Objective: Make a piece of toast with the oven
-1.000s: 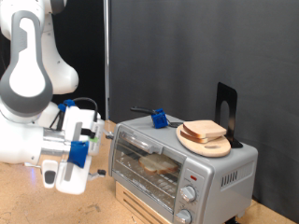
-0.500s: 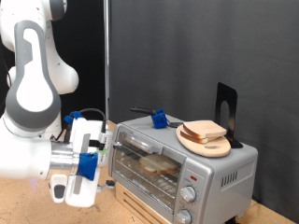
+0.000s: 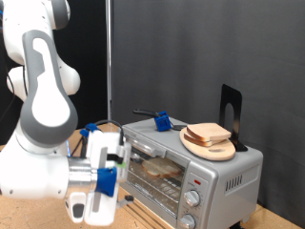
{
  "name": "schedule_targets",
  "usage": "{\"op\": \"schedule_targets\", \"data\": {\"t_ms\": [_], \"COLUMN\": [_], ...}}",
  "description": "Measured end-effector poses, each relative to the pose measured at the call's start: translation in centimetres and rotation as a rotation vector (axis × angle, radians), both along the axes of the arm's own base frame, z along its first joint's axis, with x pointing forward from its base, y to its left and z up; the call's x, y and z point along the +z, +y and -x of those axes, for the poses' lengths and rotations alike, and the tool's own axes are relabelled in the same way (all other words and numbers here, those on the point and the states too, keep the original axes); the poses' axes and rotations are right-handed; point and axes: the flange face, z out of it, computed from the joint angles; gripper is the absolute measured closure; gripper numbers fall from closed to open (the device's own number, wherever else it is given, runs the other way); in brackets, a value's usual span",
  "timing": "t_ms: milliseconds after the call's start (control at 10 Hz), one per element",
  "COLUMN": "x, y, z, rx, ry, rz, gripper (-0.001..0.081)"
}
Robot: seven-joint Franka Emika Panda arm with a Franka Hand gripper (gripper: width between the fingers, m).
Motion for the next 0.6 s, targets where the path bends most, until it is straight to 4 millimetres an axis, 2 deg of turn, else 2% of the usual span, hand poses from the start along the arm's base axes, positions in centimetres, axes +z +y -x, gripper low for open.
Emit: {"op": "schedule_targets", "data": {"t_ms": [600], "x": [-4.2], "y": [0.2], "z": [-6.5], "rx": [-0.070], "ry": [0.005], "rz": [0.026], "gripper": [0.0006]}}
